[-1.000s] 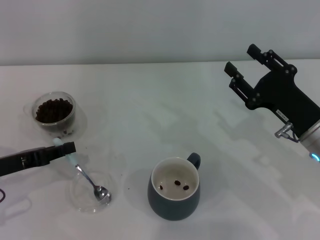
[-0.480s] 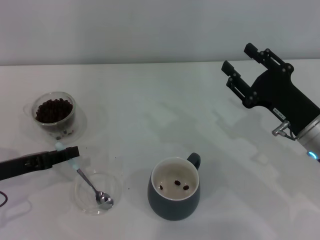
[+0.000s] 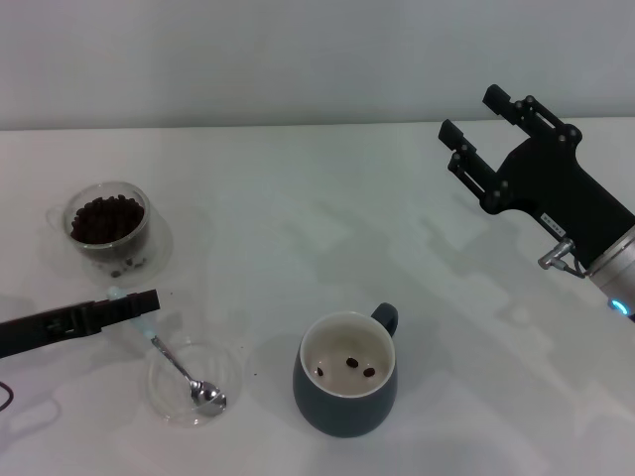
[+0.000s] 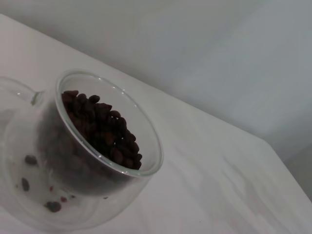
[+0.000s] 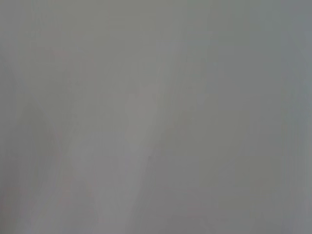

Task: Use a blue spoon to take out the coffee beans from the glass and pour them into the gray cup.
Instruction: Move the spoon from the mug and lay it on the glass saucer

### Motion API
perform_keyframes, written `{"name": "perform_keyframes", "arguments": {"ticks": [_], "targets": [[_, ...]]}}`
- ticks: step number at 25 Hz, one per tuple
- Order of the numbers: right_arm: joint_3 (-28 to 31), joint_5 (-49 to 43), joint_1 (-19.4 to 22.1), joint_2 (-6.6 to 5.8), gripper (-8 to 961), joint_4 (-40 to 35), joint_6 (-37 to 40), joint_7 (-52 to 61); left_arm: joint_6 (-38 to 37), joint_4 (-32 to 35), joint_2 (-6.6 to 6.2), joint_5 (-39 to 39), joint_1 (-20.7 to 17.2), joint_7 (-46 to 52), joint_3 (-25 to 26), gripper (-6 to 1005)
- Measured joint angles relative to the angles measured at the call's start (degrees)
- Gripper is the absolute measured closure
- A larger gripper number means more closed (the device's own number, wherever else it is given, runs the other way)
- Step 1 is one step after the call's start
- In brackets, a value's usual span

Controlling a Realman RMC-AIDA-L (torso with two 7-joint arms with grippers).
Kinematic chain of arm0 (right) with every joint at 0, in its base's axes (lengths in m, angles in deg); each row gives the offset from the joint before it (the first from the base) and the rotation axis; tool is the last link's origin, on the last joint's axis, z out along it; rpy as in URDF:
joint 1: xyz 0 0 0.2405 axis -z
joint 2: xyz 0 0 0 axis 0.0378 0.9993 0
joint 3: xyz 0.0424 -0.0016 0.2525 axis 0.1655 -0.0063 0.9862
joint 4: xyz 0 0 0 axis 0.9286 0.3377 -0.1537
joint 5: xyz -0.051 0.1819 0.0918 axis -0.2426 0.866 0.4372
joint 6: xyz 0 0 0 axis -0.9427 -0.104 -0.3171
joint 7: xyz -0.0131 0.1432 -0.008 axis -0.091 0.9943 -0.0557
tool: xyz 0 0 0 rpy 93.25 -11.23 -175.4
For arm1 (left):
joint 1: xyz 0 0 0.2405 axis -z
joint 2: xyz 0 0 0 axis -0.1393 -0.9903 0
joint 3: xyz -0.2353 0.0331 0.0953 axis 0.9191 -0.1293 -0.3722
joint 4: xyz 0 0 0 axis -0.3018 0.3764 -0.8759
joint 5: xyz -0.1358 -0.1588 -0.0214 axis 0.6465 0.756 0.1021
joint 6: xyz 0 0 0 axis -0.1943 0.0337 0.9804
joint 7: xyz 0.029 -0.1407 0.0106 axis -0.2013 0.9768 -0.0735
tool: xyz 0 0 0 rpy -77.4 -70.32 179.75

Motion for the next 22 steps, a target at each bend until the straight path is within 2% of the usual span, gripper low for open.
{"name": "perform_keyframes", "arguments": {"ticks": [7,15,22], "targets": [[0.0,0.0,0.0,0.0,332,0.0,0.0,0.0,0.1,0.0,0.03,-0.1,-0.1,1.2,-0.1,451],[-0.2,0.0,0.1,0.0,332,0.0,0.0,0.0,0.6,0.1,0.03,-1.3,0.2,4.9,0.0,421],[0.0,0.0,0.2,0.0,332,0.2,0.0,0.0,-0.1,0.8,-0.11,-1.1,-0.1,10.2,0.1,264]]}}
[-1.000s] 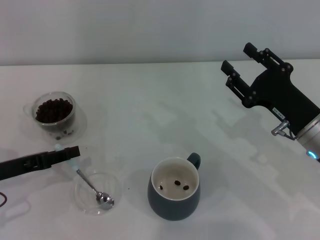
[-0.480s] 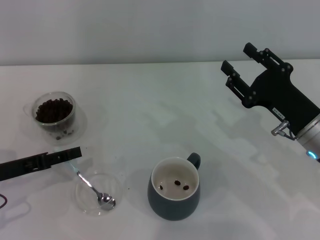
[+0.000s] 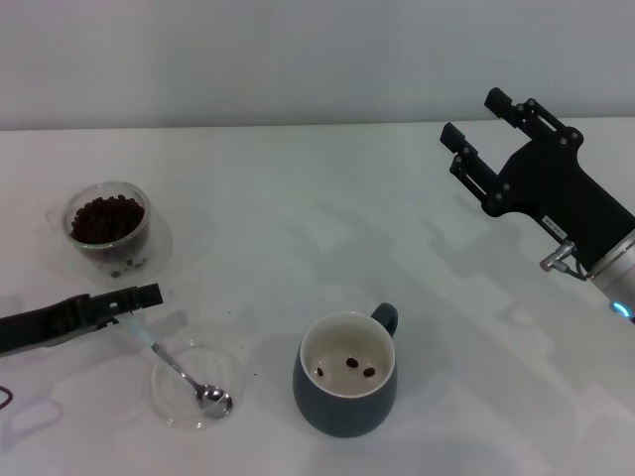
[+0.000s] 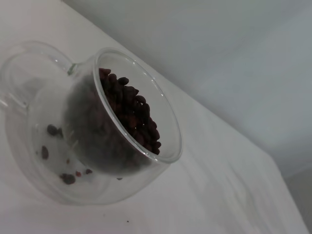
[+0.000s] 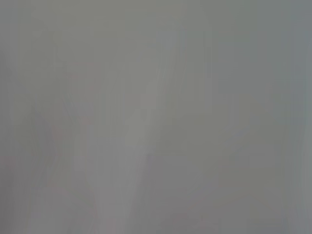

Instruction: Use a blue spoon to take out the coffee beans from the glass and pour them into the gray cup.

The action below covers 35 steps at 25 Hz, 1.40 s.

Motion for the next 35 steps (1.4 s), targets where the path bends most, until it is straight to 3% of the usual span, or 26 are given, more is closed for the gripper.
{"name": "perform_keyframes", "arguments": {"ticks": [4,14,23,28,35], "targets": [[0.0,-0.1,0.0,0.0,332,-0.2,0.2,0.0,-1.7,0.1,-0.11,1.1,-0.2,1.6,0.2,175],[-0.6,-0.3,0.9,0.0,332,-0.4,1.6,0.5,-2.9,5.9,0.06,2.8,-7.3,0.4,3.2,182],[-2.5,-0.1,1.2,0.0,332,-0.7,1.9,0.6,-3.3,7.8,0.45,3.3,-11.1,-4.3,5.3,183],[-3.8,-0.1,2.1,0.0,332,-1.0,2.4,0.6,-5.0,11.3,1.55,3.4,-13.3,-8.7,9.2,183],[-5.6,-0.1,3.5,0.0,332,-1.1,5.7,2.6,-11.5,14.8,2.66,3.6,-15.5,-17.8,18.8,184]]}}
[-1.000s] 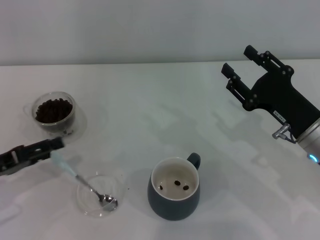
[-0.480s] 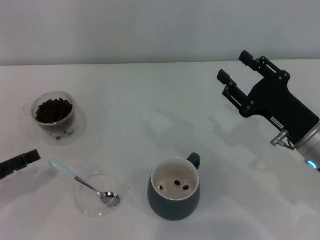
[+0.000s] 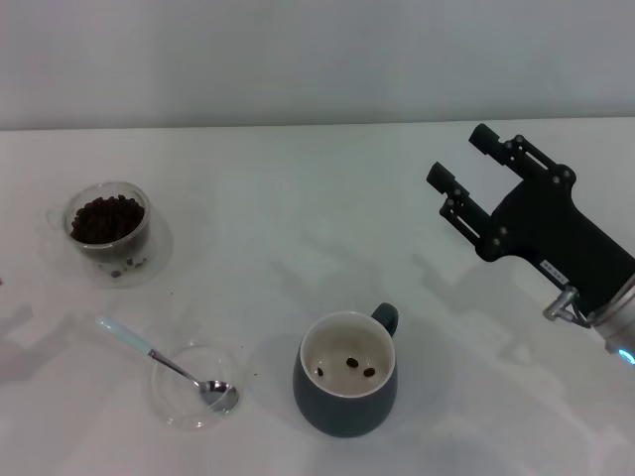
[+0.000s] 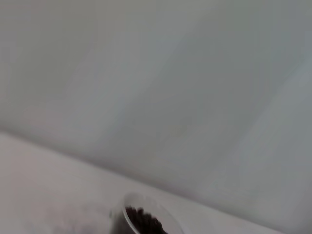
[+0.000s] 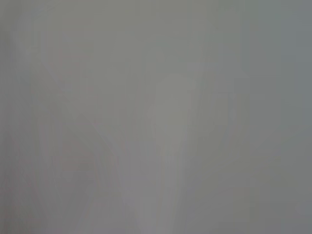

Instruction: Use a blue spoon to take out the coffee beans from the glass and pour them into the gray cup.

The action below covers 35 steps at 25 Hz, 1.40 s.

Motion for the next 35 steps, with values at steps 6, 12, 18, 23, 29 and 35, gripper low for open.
{"name": "perform_keyframes", "arguments": {"ticks": [6,12,18,23,29,35], "targets": [[-0.3,0.0,1.8,0.0,332,0.5,3.3,3.6,-3.4,0.3,1.03,0.0,-0.8,-9.5,6.7,185],[0.3,0.2,5.0,0.0,332,0.9,5.1,5.0,-3.9,-0.5,3.82,3.6,-1.9,-22.8,18.3,186],[0.4,0.8,6.8,0.0,332,2.0,9.2,6.4,-3.5,-0.9,4.61,5.7,-1.7,-29.5,24.7,186],[0.4,1.5,7.3,-0.08,332,3.6,14.5,7.1,-3.1,-4.9,4.62,8.1,-1.3,-37.2,29.4,186],[0.4,2.1,7.6,-0.06,332,5.3,16.4,7.6,-1.5,-8.0,4.8,10.4,-0.9,-43.6,30.2,186],[2.3,2.5,7.2,-0.21,332,5.3,16.5,7.4,-1.0,-11.4,4.82,15.7,-1.0,-47.4,30.2,187]]}}
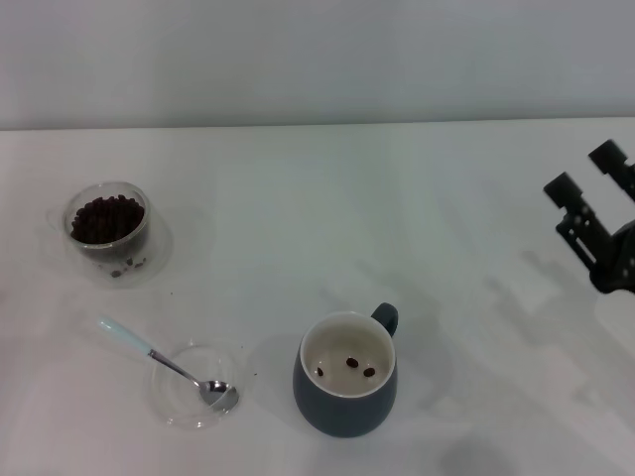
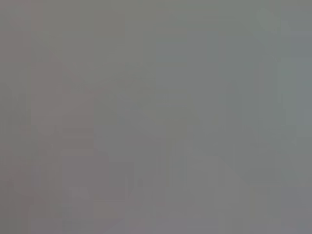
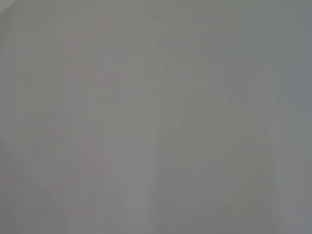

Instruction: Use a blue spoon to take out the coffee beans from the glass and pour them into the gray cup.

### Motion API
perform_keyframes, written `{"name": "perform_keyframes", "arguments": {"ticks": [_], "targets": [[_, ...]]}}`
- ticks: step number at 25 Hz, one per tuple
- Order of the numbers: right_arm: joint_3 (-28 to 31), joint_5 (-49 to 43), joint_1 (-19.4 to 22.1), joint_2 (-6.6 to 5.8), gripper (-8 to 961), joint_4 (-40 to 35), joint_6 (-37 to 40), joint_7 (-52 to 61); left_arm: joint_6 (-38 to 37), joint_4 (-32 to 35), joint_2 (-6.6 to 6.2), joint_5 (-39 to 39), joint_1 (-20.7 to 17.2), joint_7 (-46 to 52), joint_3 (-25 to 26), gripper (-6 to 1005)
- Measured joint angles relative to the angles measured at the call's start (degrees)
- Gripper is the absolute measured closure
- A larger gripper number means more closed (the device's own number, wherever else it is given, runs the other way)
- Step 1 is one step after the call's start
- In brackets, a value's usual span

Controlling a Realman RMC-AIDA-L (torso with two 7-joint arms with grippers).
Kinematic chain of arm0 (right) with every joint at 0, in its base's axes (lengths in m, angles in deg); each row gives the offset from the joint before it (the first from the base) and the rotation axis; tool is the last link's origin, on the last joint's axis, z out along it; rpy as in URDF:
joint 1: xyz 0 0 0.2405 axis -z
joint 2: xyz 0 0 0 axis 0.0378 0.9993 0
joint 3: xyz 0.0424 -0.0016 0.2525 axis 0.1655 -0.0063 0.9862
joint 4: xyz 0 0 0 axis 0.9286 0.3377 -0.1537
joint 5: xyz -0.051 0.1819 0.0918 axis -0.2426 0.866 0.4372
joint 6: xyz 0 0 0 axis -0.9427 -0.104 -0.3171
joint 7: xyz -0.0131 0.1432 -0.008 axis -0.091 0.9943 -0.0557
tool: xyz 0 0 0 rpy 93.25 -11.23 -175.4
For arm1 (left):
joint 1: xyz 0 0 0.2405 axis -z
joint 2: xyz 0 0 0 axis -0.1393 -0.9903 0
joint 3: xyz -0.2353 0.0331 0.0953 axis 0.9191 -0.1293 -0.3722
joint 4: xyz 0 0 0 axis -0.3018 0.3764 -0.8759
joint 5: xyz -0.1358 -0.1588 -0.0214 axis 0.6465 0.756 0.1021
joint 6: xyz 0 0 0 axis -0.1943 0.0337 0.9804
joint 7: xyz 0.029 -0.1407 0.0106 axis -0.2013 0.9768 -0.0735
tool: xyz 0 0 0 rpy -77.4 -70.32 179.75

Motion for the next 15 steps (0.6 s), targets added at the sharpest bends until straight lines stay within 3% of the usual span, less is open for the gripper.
{"name": "perform_keyframes", "arguments": {"ticks": [5,15], "targets": [[2.1,0.2,-0.3,-0.02,332,0.0,0.0,-1.9,0.2,-2.0,0.04,2.1,0.3,-3.3,0.0,187],[10.7,0.6,-1.9,-0.05,332,1.4,-1.9,-5.2,0.8,-13.9,0.28,12.0,3.7,-17.2,0.1,187]]}}
